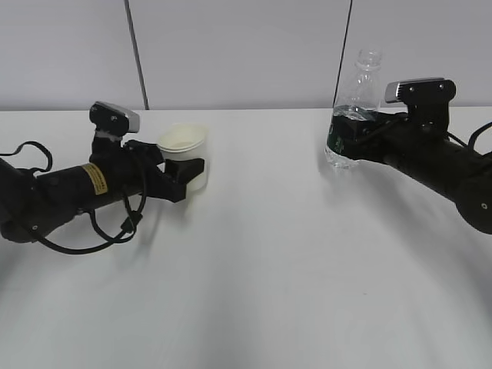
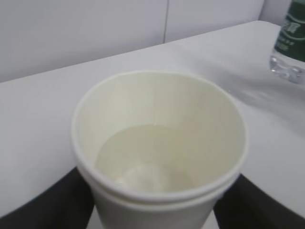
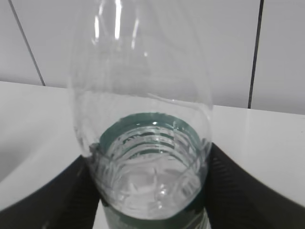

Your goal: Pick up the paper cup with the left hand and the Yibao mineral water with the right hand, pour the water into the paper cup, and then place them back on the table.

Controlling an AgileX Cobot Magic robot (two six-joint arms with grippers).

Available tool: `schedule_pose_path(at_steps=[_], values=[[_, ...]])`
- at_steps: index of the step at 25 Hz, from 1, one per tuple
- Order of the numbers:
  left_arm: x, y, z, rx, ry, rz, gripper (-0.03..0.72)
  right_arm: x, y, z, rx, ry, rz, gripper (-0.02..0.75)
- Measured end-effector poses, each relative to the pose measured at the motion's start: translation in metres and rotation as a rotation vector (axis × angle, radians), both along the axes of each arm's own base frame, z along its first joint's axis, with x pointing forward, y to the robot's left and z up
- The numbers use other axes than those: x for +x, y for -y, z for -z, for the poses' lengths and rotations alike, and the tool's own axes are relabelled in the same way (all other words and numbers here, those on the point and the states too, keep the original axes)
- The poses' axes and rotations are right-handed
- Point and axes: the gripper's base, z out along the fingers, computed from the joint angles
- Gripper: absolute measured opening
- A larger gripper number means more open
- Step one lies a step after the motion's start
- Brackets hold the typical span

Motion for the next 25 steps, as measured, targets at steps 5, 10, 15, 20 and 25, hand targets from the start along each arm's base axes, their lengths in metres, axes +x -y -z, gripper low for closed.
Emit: schedule_pose_path(at_steps=[5,10,15,20,25], values=[[0.010,-0.029,0.000,0.001,0.002,-0.079,0.452,0.000,0.000,0.000,0.003,-0.001,0.001,0.447],[0.014,-0.044,0.000,0.012,0.008,-0.117,0.452,0.000,0.000,0.000,0.004,-0.001,0.003,0.447],[0.015,-0.052,0.000,0.025,0.018,-0.133,0.451,0.001,0.001,0.005,0.014,-0.012,0.016,0.447],[0.016,-0.053,0.001,0.039,0.012,-0.139,0.452,0.001,0.001,0.018,0.015,-0.043,0.020,0.447],[0.016,-0.054,0.006,0.057,0.009,-0.155,0.452,0.001,0.001,0.025,0.020,-0.049,0.020,0.447]])
